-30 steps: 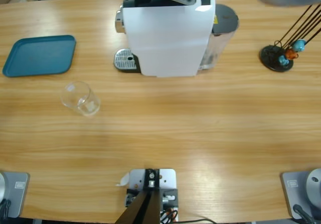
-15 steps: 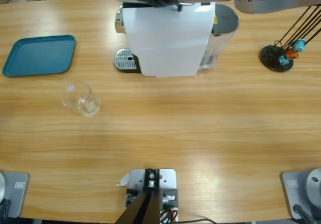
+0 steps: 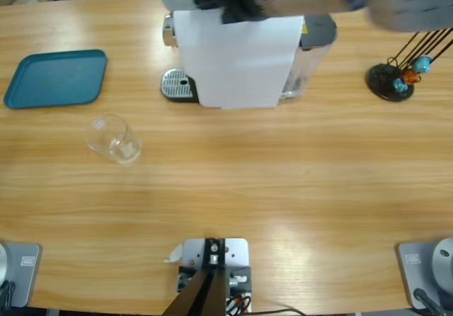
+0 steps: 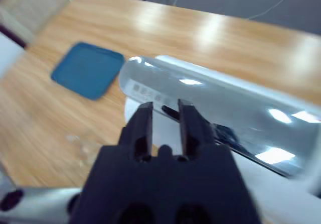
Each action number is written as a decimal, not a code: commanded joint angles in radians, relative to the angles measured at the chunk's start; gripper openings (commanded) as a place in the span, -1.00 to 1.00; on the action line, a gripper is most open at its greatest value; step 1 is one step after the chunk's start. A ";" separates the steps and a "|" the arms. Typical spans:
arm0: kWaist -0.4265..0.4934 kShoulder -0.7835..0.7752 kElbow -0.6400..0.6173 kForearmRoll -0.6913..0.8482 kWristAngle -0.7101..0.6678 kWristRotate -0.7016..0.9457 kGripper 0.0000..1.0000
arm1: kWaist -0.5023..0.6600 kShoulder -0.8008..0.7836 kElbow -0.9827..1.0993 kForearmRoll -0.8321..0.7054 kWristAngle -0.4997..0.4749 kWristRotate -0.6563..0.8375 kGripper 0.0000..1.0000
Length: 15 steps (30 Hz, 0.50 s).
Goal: Pour coffee
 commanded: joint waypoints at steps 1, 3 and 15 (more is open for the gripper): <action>0.009 0.114 0.024 -0.125 0.076 -0.150 0.99 | 0.009 -0.347 0.000 0.234 -0.020 -0.193 1.00; 0.010 0.131 0.094 -0.222 0.076 -0.219 0.98 | 0.009 -0.427 0.054 0.309 -0.020 -0.212 1.00; -0.122 0.344 0.365 -0.592 0.113 -0.265 1.00 | 0.009 -0.653 0.292 0.445 -0.074 -0.150 1.00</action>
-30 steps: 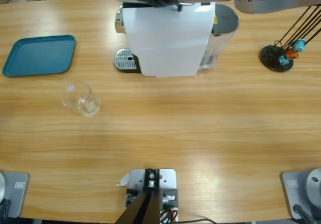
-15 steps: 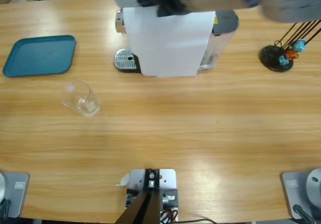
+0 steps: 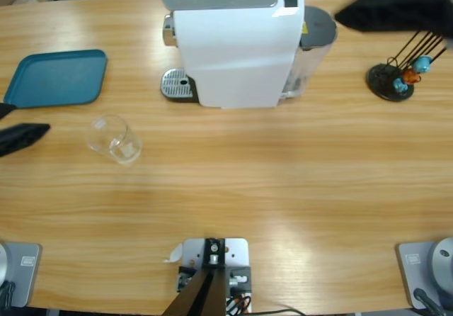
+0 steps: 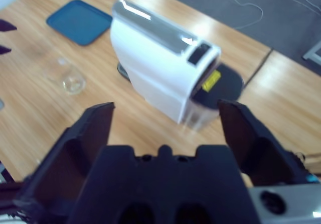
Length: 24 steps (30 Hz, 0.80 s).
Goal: Pour coffee
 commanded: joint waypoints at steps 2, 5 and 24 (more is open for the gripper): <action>-0.150 0.181 0.097 -0.137 0.084 -0.013 1.00 | 0.007 -0.097 0.125 0.045 -0.074 0.039 1.00; -0.155 0.189 0.114 -0.161 0.089 -0.025 1.00 | 0.007 -0.106 0.164 0.009 -0.084 0.069 1.00; -0.229 0.515 0.237 -0.541 0.125 -0.051 1.00 | 0.007 -0.077 0.182 -0.031 -0.089 0.093 1.00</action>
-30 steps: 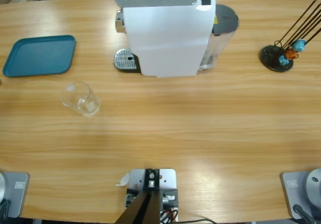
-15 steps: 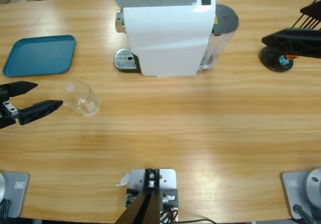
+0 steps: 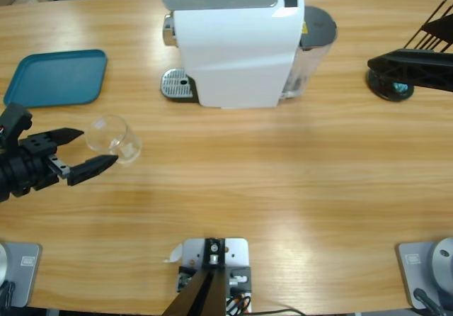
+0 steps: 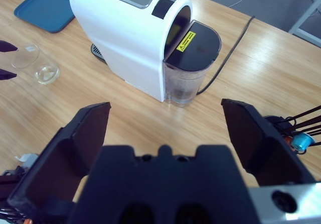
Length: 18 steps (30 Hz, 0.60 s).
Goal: Pour coffee
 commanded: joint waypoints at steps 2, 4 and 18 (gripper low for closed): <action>-0.010 0.198 0.034 -0.157 0.060 -0.007 1.00 | 0.007 0.014 0.025 -0.003 -0.010 0.012 1.00; -0.010 0.209 0.032 -0.170 0.111 -0.013 1.00 | 0.007 0.015 0.023 0.004 -0.012 0.012 1.00; -0.010 0.272 0.039 -0.216 0.201 -0.058 0.57 | 0.007 0.028 0.010 0.005 -0.015 0.012 1.00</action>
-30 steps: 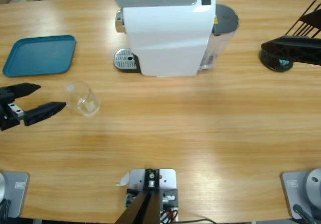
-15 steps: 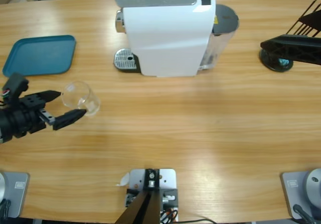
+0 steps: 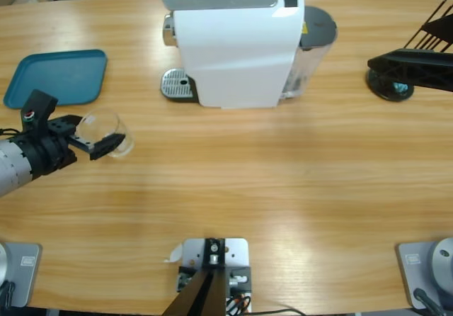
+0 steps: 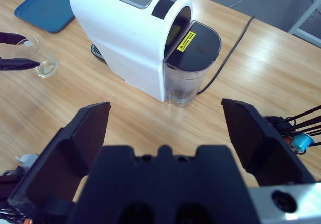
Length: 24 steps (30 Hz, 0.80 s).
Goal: Pour coffee
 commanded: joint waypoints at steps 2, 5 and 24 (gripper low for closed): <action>-0.005 0.043 0.030 -0.054 -0.002 0.001 0.00 | 0.007 0.027 0.011 0.006 -0.015 0.012 1.00; -0.005 0.063 0.062 -0.116 -0.033 0.001 -0.05 | 0.007 0.027 0.010 0.004 -0.015 0.012 1.00; 0.307 -0.308 -0.081 0.045 -0.575 0.513 -1.00 | 0.007 0.010 0.023 0.003 -0.047 -0.014 1.00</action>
